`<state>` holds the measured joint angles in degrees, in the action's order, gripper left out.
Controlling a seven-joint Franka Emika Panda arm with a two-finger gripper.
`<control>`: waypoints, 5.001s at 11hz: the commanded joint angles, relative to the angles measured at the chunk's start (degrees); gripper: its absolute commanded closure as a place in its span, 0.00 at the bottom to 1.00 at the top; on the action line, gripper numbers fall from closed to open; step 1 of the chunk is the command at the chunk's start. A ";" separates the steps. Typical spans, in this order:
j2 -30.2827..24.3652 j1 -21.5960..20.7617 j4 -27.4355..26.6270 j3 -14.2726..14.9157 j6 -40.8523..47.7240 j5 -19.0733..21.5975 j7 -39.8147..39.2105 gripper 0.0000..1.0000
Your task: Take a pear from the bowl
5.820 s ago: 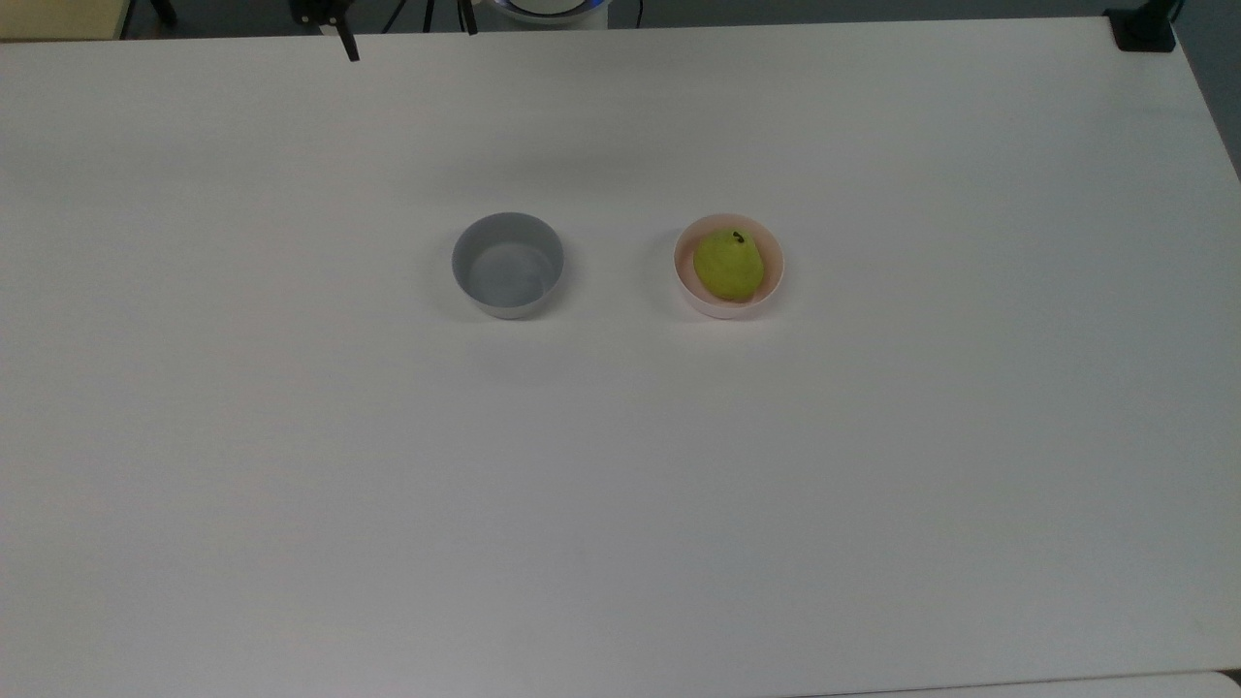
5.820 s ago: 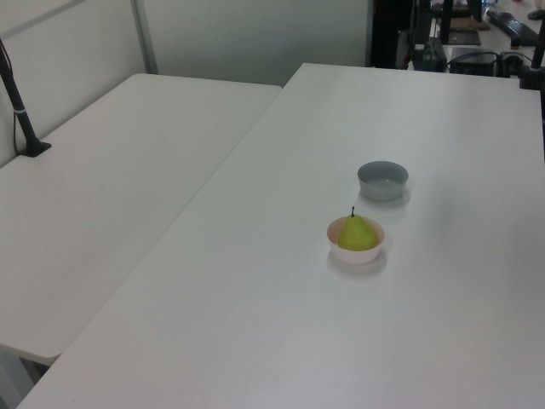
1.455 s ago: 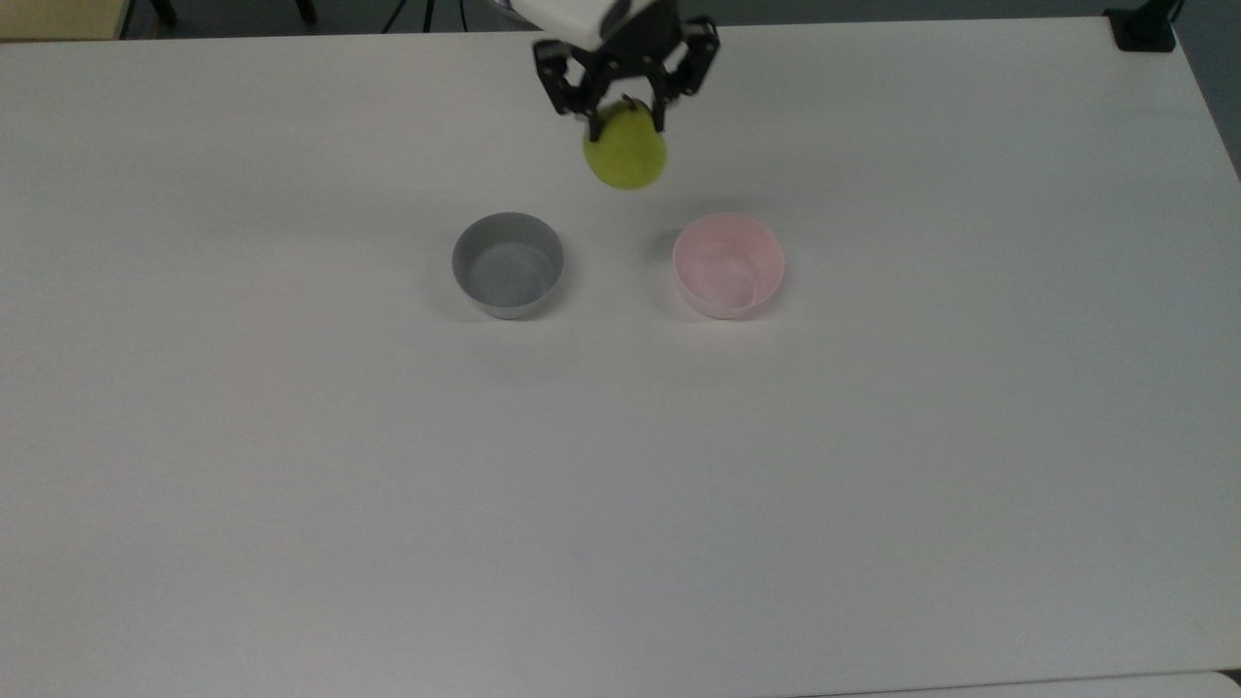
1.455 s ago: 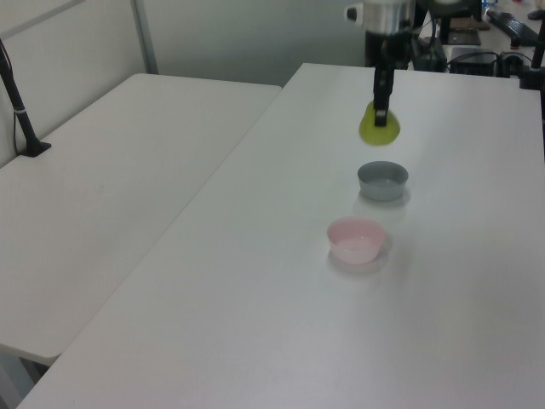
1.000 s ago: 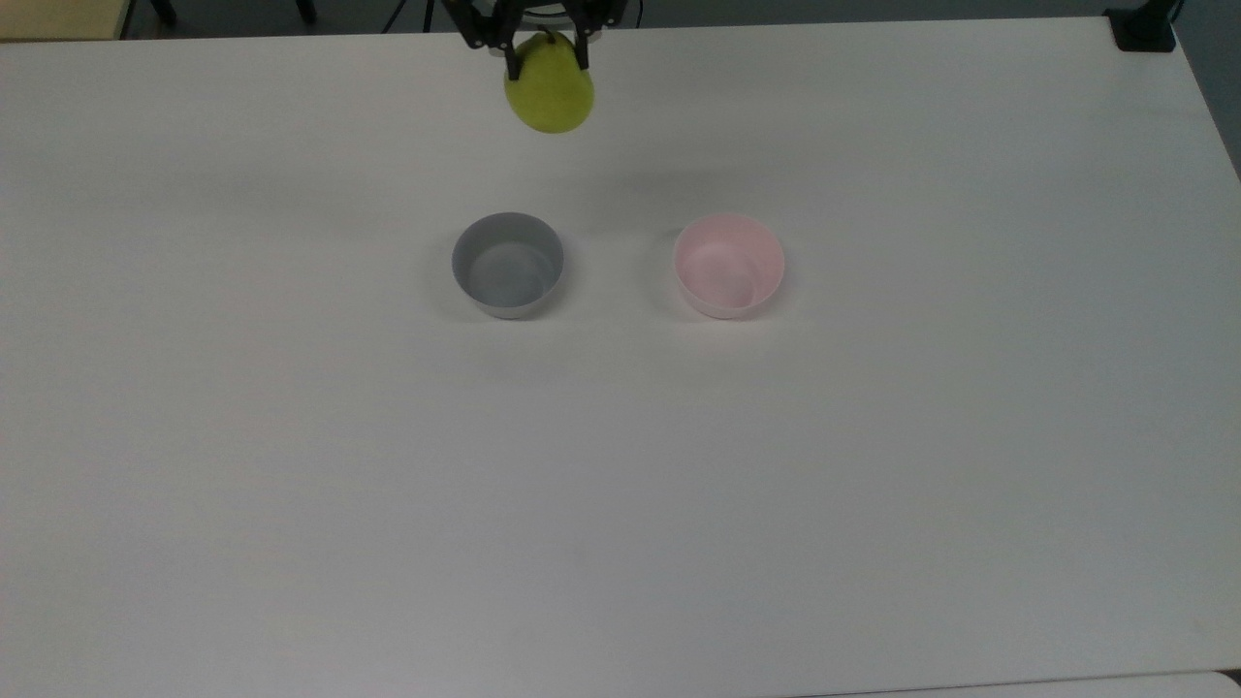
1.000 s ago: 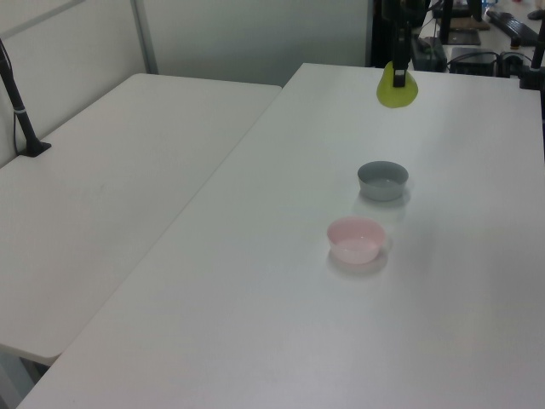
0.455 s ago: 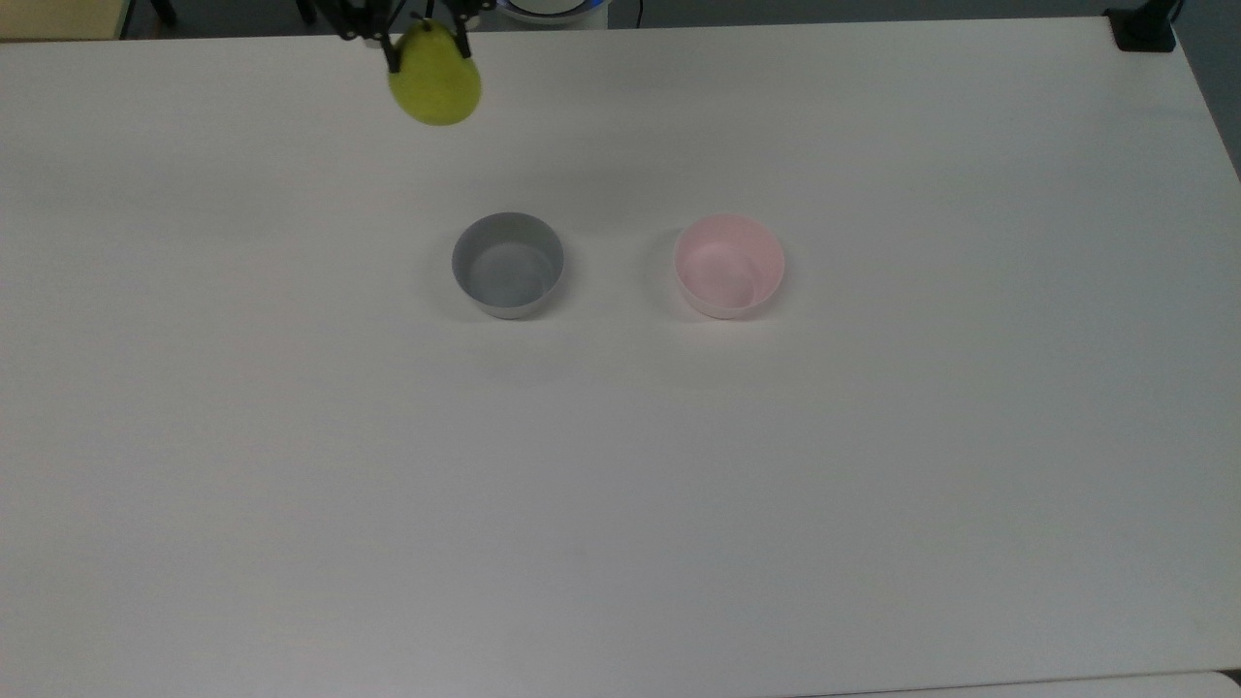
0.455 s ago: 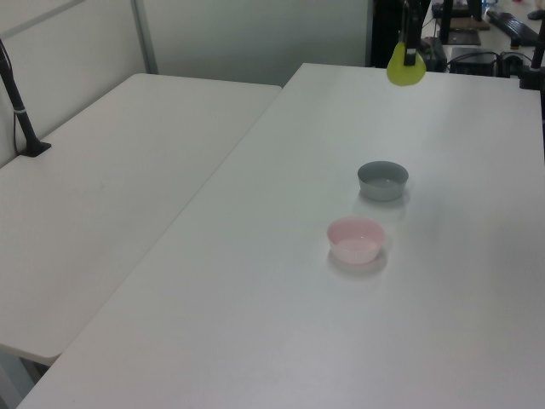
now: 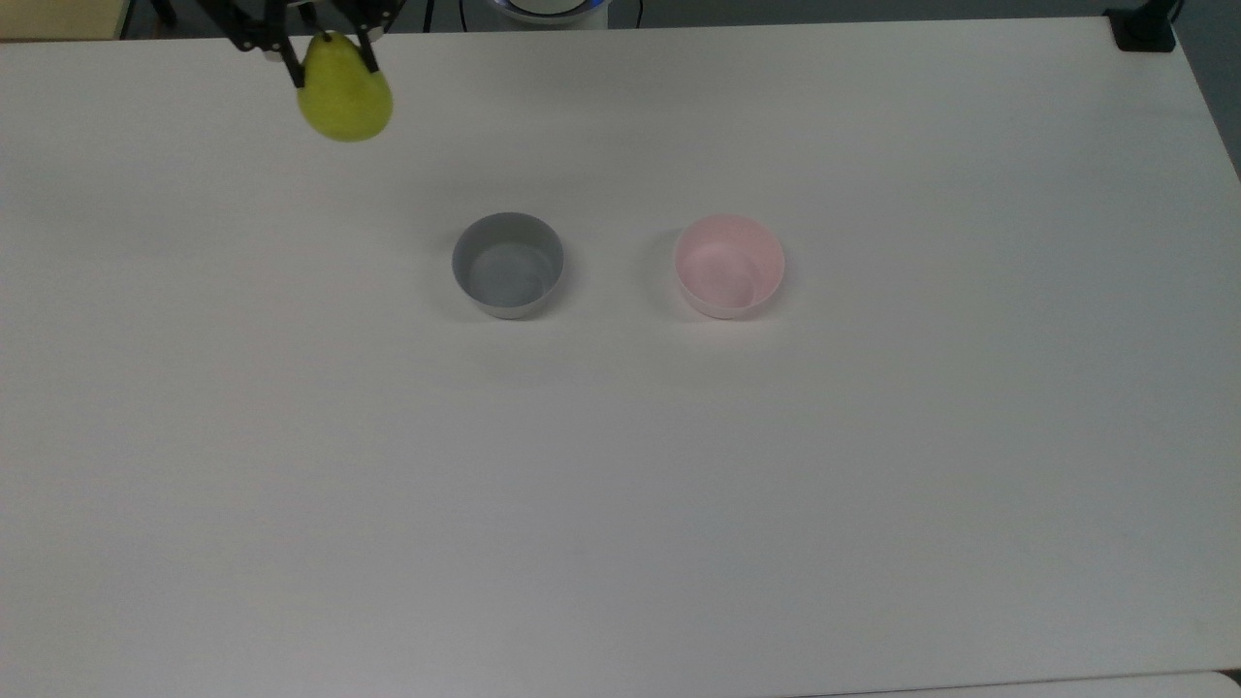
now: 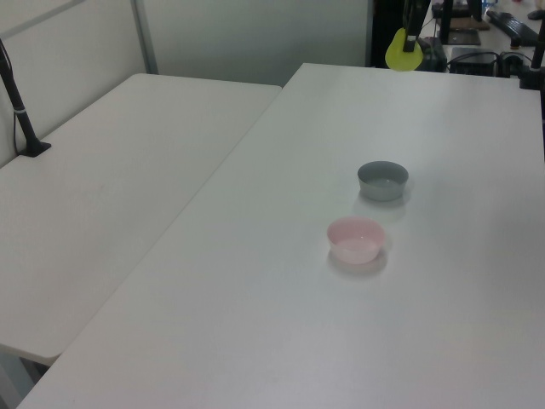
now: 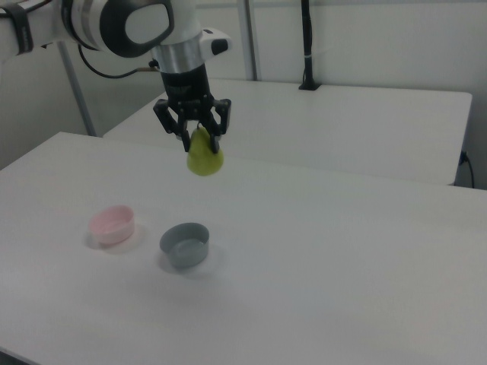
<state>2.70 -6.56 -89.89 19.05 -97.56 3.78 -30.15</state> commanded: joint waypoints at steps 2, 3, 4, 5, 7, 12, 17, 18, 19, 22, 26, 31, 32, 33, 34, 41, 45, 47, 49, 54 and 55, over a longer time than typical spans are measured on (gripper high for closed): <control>3.01 1.90 -2.83 0.99 -7.36 1.50 -2.89 1.00; 4.06 2.34 -3.53 0.99 -8.95 1.50 -2.89 1.00; 4.59 2.87 -4.58 0.99 -10.18 1.50 -3.07 1.00; 5.47 3.05 -5.03 1.25 -11.76 1.50 -3.51 1.00; 6.53 4.19 -7.74 1.34 -14.13 1.50 -4.65 1.00; 12.14 5.77 -10.31 1.25 -20.65 3.85 -4.56 1.00; 16.72 5.68 -10.40 1.07 -24.25 6.24 -3.95 1.00; 17.60 5.60 -10.31 1.07 -24.34 6.24 -3.86 1.00; 18.04 5.60 -10.31 0.99 -24.43 6.24 -3.95 1.00; 19.89 5.59 -10.66 0.99 -25.40 6.24 -4.12 1.00; 19.98 5.86 -10.75 0.99 -25.58 6.16 -4.30 0.49; 17.27 5.86 -10.31 1.07 -22.43 5.98 -3.69 0.00; 15.69 5.86 -10.22 1.16 -20.93 5.46 -3.69 0.00; 13.93 5.69 -10.22 0.90 -18.92 4.67 -3.69 0.00; 12.09 5.77 -10.05 0.81 -17.16 2.57 -3.69 0.00; 1.09 4.89 -6.45 0.11 -4.95 1.76 10.28 0.00; -2.95 2.18 -5.22 -1.21 -0.62 0.28 20.26 0.00; -3.22 -0.20 -4.33 -1.73 1.66 -1.22 25.13 0.00; -3.75 -0.38 -4.33 -4.62 1.85 -1.49 24.88 0.00; -2.88 0.41 -4.68 -7.89 0.88 -2.46 16.00 0.00; -2.96 0.76 -4.77 -7.89 0.44 -2.46 16.09 0.00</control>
<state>0.14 -6.41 -94.04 11.41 -97.13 2.04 -12.02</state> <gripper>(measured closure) 0.000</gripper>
